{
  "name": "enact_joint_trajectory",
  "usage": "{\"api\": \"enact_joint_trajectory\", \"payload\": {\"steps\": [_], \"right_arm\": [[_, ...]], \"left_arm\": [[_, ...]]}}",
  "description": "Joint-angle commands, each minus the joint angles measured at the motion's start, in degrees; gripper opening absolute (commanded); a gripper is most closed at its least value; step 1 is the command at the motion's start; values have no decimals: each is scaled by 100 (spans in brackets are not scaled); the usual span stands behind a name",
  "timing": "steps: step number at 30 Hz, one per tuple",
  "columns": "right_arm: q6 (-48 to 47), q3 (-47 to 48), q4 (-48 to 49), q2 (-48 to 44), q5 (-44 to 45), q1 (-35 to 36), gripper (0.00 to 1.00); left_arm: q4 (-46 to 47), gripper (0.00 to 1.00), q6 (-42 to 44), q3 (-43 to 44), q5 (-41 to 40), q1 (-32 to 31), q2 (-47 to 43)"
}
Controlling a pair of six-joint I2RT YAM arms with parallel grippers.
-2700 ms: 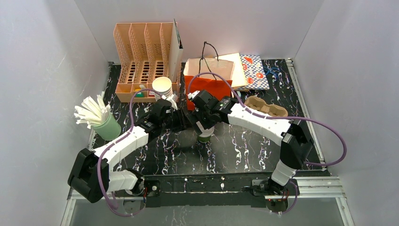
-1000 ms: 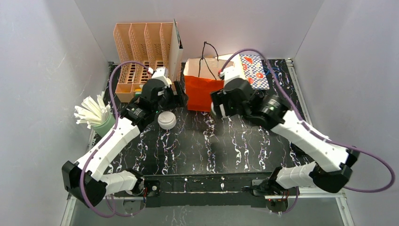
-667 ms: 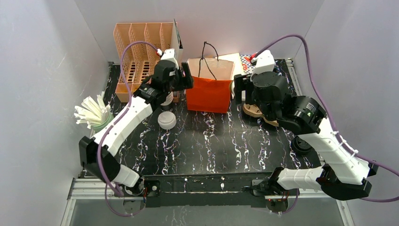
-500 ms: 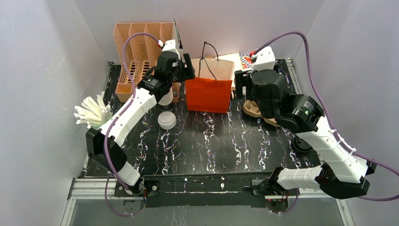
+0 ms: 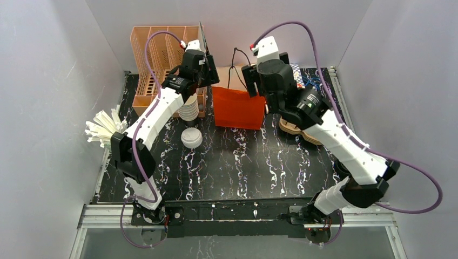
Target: Pack the takeout coffee
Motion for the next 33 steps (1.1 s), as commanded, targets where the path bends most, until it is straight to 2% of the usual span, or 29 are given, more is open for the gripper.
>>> {"api": "enact_joint_trajectory", "payload": {"steps": [1,7,15,20,27,33], "right_arm": [[-90,547,194,264,-503,-517,60],[225,956,-391,701,-2095,-1260,59],[479,1794,-1485,1332,-3220,-1291,57],[770,1901,-1843,1240,-3921,-1282,54],[999,1850,-2160,1080,-4746,-1154,53],[1056,1735,-2443,1020,-4483,-524,53]], "left_arm": [[-293,62,-11,305,422,31,188],[-533,54,185,570,754,31,412],[-751,19,334,694,837,31,387],[-1030,1,443,893,1044,31,374],[-1569,0,618,1287,1741,40,290],[-2167,0,887,1622,2636,62,272]]}}
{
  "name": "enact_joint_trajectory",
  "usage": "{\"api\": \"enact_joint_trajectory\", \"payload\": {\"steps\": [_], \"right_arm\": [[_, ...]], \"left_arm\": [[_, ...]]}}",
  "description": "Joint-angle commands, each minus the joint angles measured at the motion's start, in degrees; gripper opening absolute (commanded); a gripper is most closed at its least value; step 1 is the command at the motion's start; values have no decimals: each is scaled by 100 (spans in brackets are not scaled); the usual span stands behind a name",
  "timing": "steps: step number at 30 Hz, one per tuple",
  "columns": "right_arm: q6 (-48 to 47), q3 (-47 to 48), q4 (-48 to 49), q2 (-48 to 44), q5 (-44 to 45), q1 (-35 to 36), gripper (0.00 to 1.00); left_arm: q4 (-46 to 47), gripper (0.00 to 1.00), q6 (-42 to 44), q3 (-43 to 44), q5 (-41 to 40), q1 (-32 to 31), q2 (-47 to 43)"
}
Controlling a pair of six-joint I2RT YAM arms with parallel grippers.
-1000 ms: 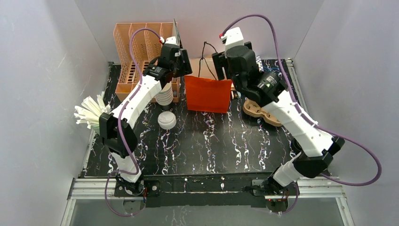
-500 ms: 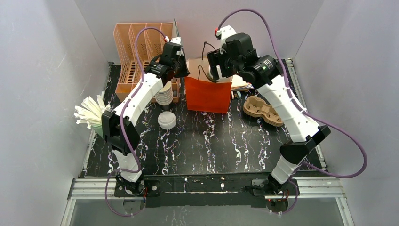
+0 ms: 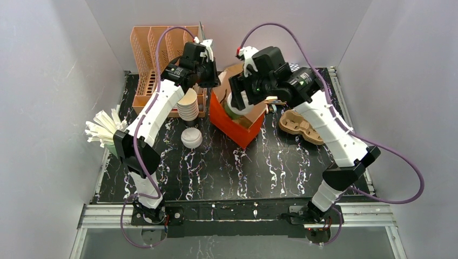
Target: Pack the takeout coffee
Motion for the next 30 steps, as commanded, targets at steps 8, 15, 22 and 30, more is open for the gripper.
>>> {"api": "enact_joint_trajectory", "payload": {"steps": [8,15,22,30], "right_arm": [[371,-521,-407,-623,955,1363,51],[545,-1064,-471,-825,1880,1602,49],[361,-1489,-175,-808,2161,1691,46],[198,-2061,317,-1027,1669,1566,45]], "left_arm": [[-857,0,377,77,1806,31,-411],[-734,0,201,-528,1932,18,-644],[-428,0,205,-984,2109,18,-694],[41,0,349,-1527,2064,18,-945]]}}
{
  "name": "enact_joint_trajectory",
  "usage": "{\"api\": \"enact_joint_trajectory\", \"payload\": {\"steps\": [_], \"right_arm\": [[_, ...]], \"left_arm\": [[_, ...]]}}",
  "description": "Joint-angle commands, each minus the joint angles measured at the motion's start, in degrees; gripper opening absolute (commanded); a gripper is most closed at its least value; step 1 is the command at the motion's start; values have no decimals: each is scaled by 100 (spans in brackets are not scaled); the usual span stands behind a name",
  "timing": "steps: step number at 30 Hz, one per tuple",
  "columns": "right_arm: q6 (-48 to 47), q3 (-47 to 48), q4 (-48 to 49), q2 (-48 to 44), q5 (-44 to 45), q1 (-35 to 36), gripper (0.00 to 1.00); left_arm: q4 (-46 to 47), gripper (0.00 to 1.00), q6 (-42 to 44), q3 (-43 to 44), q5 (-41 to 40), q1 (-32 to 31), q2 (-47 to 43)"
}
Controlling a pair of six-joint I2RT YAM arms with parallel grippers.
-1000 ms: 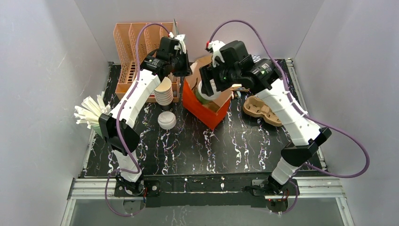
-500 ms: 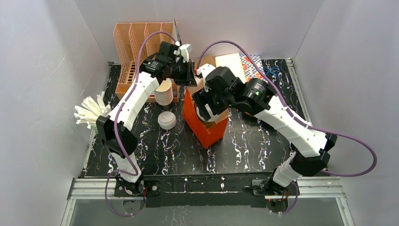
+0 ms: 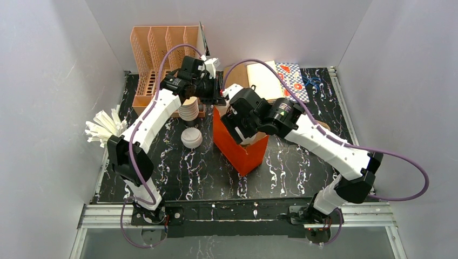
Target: Pack the takeout coffee
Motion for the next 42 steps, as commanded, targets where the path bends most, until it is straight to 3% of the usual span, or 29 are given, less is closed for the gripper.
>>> {"api": "enact_joint_trajectory", "payload": {"steps": [1,13,42], "right_arm": [[-61,-114,432,-286,-297,-121,45],[-20,-684,829,-534,-864,-638,40],[-237,-1504,461,-346,-964,-677,37]], "left_arm": [[169,0,129,-310,112,7,-407],[810,0,275,-1021,-138,7,-938],[1944,0,124,-1812,-201,7,-1623]]}}
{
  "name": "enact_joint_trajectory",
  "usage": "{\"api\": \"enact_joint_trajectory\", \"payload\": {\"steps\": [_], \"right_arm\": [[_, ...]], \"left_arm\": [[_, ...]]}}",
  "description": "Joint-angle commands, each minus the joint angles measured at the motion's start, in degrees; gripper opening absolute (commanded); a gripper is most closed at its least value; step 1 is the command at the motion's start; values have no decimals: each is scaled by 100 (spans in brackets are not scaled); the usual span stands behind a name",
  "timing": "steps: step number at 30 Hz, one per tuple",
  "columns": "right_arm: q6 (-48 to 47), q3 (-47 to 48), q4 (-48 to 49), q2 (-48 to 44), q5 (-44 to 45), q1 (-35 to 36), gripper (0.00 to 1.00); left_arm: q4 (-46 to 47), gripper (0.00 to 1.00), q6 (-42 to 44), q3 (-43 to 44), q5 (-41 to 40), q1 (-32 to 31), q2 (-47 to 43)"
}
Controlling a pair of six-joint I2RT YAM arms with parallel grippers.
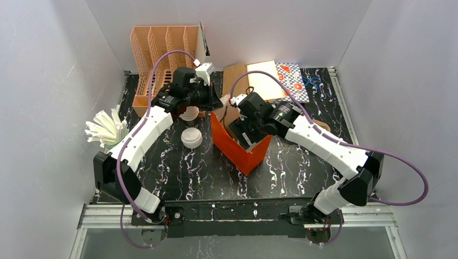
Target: Pack the takeout coffee
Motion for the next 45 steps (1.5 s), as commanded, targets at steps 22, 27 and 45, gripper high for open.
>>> {"api": "enact_joint_trajectory", "payload": {"steps": [22,27,45], "right_arm": [[-28,-638,794,-766,258,60,29],[-7,-924,1262,-860,338,156,30],[-44,-2321,3209,-1477,2258,945,32]], "left_arm": [[794,0,-507,-143,966,9,-785],[585,0,-171,33,899,-12,-892],[85,0,2055,-80,-1068,-1429,-1065]]}}
